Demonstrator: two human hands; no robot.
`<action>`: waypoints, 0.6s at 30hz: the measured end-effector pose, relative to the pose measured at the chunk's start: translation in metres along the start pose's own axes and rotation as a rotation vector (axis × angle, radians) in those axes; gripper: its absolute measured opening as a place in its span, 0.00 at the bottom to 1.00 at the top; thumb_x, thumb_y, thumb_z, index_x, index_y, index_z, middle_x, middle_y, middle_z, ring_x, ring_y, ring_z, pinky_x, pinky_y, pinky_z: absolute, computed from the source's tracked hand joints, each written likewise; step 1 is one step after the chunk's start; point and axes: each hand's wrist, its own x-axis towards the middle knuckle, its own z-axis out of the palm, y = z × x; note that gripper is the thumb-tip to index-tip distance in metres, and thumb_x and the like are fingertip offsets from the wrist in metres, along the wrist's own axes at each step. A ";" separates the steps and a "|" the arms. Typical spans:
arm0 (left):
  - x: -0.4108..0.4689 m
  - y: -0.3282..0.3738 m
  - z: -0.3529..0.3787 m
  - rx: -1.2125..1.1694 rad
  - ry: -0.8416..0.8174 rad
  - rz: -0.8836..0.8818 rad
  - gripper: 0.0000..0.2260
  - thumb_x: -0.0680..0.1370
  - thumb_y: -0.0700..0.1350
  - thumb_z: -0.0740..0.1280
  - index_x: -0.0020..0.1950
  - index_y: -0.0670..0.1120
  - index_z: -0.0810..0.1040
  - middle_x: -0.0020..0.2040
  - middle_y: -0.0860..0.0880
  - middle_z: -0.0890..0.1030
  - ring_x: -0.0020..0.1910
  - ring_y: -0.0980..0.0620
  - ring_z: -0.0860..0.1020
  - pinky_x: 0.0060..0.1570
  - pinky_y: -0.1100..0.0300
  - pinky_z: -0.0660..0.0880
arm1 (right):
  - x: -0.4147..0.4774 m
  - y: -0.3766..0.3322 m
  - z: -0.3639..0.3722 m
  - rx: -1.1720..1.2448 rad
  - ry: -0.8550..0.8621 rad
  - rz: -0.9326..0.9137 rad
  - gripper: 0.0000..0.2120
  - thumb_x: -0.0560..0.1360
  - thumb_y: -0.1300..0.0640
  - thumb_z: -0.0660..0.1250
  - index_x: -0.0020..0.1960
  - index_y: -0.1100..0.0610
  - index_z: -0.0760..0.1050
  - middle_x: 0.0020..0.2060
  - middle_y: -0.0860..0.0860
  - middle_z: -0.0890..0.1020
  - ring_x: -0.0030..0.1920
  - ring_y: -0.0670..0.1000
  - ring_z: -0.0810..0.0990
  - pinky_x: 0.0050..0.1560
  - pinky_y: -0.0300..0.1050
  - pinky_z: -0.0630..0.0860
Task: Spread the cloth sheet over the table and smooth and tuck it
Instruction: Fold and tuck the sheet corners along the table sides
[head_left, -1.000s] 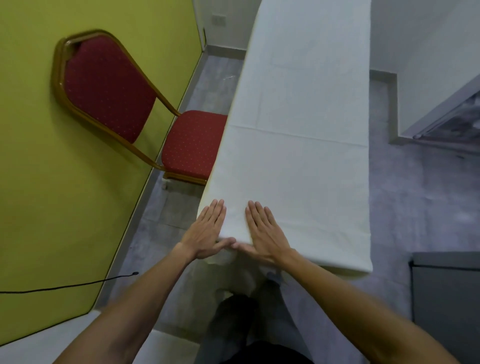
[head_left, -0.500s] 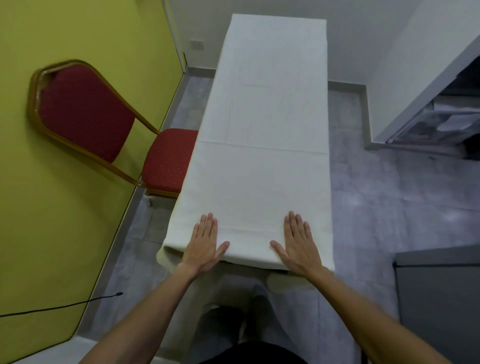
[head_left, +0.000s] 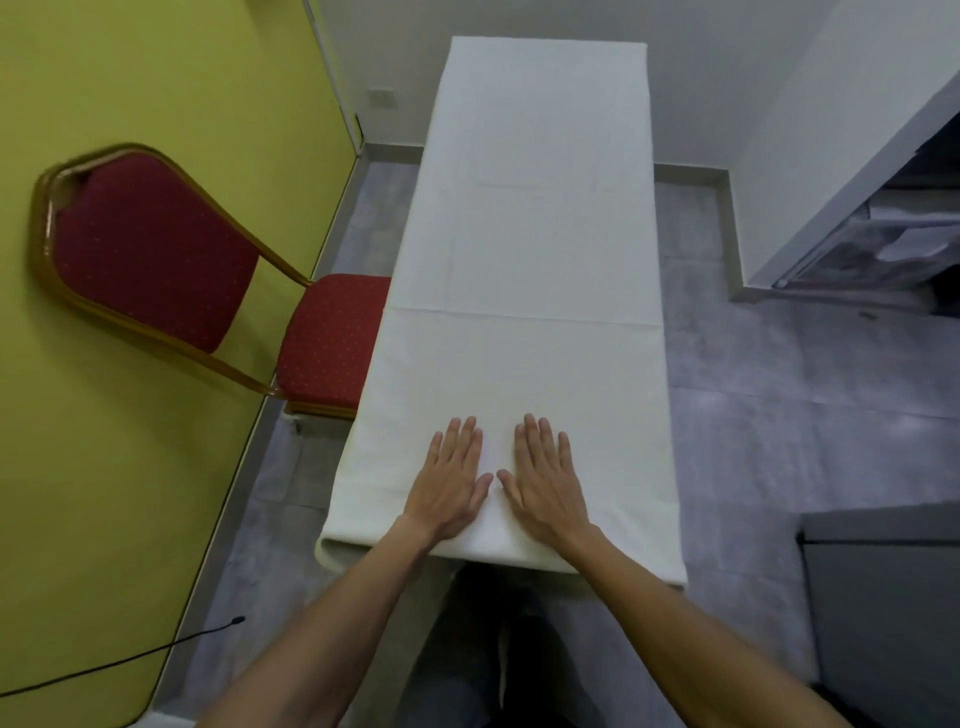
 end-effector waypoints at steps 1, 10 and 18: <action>0.005 -0.004 0.004 0.011 -0.001 -0.002 0.33 0.81 0.62 0.35 0.81 0.43 0.43 0.81 0.44 0.41 0.79 0.44 0.39 0.78 0.44 0.43 | 0.003 0.001 0.002 -0.005 0.010 0.012 0.35 0.83 0.39 0.44 0.81 0.60 0.44 0.80 0.56 0.43 0.80 0.55 0.40 0.77 0.58 0.41; 0.000 -0.088 -0.003 0.076 0.031 0.072 0.37 0.82 0.64 0.52 0.81 0.41 0.47 0.82 0.44 0.45 0.80 0.44 0.44 0.76 0.42 0.48 | -0.019 0.086 -0.016 -0.031 -0.007 0.172 0.37 0.82 0.36 0.43 0.79 0.63 0.54 0.80 0.58 0.54 0.80 0.57 0.51 0.77 0.62 0.52; -0.005 -0.106 -0.008 0.048 0.017 0.050 0.37 0.81 0.64 0.53 0.81 0.42 0.48 0.82 0.46 0.45 0.80 0.45 0.44 0.77 0.42 0.49 | -0.026 0.101 -0.018 -0.019 0.020 0.217 0.38 0.81 0.37 0.47 0.80 0.63 0.50 0.80 0.57 0.51 0.80 0.56 0.49 0.78 0.61 0.50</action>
